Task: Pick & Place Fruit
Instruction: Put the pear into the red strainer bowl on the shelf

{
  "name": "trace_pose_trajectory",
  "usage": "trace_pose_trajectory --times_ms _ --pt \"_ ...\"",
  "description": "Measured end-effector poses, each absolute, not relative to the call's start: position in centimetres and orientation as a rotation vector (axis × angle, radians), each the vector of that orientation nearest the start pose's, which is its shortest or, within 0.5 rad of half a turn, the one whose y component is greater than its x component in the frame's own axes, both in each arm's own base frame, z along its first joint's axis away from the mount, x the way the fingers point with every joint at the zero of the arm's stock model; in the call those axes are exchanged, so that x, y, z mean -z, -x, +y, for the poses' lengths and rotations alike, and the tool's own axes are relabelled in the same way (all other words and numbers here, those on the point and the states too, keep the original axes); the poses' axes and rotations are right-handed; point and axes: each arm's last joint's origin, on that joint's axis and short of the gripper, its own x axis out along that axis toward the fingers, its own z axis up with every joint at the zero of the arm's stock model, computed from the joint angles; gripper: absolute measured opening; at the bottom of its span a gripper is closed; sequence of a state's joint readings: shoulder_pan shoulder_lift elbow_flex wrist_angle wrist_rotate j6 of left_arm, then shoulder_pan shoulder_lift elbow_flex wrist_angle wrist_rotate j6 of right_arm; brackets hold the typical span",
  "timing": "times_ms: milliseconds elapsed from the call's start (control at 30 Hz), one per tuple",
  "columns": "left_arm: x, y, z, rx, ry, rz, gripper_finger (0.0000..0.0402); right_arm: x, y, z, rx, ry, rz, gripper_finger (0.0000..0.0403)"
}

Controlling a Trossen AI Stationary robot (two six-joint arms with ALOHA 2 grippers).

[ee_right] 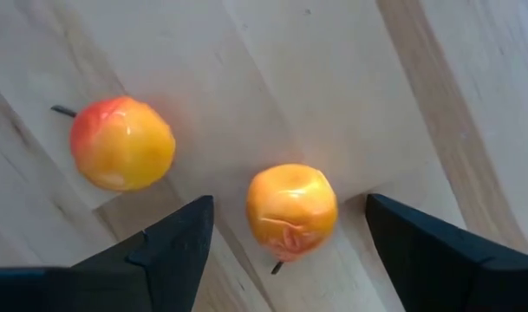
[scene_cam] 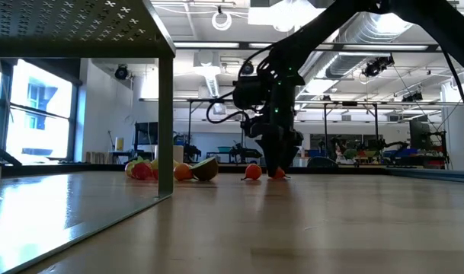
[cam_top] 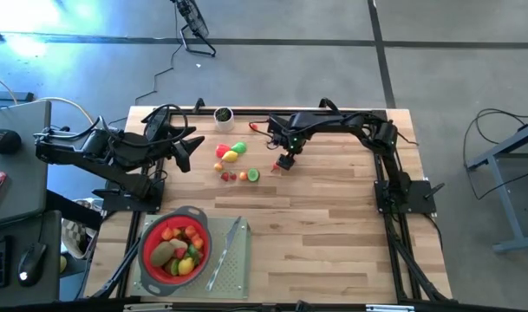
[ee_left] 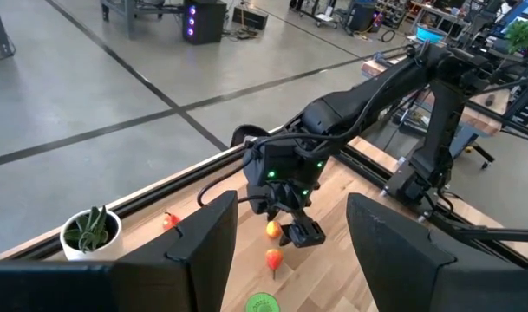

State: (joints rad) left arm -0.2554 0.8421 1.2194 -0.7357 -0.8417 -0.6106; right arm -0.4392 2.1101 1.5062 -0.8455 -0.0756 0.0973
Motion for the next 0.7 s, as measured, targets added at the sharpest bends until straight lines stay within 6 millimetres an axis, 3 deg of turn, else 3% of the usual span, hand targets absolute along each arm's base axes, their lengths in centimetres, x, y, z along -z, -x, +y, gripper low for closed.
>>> trace_pose_trajectory --times_ms 700 --pt "-41.36 -13.16 -1.21 -0.655 0.382 0.148 0.0214 -14.44 -36.84 -17.02 0.373 -0.459 1.363 0.012"
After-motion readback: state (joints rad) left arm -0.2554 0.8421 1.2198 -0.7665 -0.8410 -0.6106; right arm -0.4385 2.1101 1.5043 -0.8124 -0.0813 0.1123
